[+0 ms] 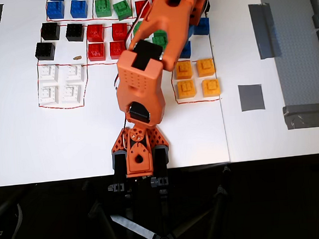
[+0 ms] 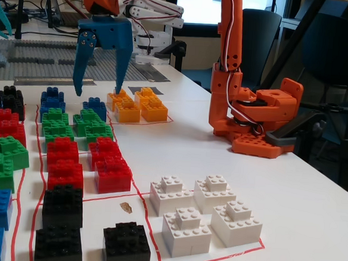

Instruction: Grab the block and put it in the grey marker

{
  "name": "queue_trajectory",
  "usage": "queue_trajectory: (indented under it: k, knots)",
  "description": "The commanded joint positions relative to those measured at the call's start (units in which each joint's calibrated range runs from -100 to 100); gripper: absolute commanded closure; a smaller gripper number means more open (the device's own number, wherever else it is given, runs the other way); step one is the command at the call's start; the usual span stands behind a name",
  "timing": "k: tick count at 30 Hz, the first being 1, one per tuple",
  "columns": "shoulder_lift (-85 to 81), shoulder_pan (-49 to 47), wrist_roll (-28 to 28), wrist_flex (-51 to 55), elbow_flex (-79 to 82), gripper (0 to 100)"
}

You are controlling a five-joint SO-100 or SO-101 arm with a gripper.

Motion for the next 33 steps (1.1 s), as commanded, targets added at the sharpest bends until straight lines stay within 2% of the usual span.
queue_trajectory:
  k: [1, 33]
  knots:
    - [-1.72, 2.02, 0.05, -1.32, -2.62, 73]
    - [4.84, 3.1, -0.29, -7.85, -3.8, 71]
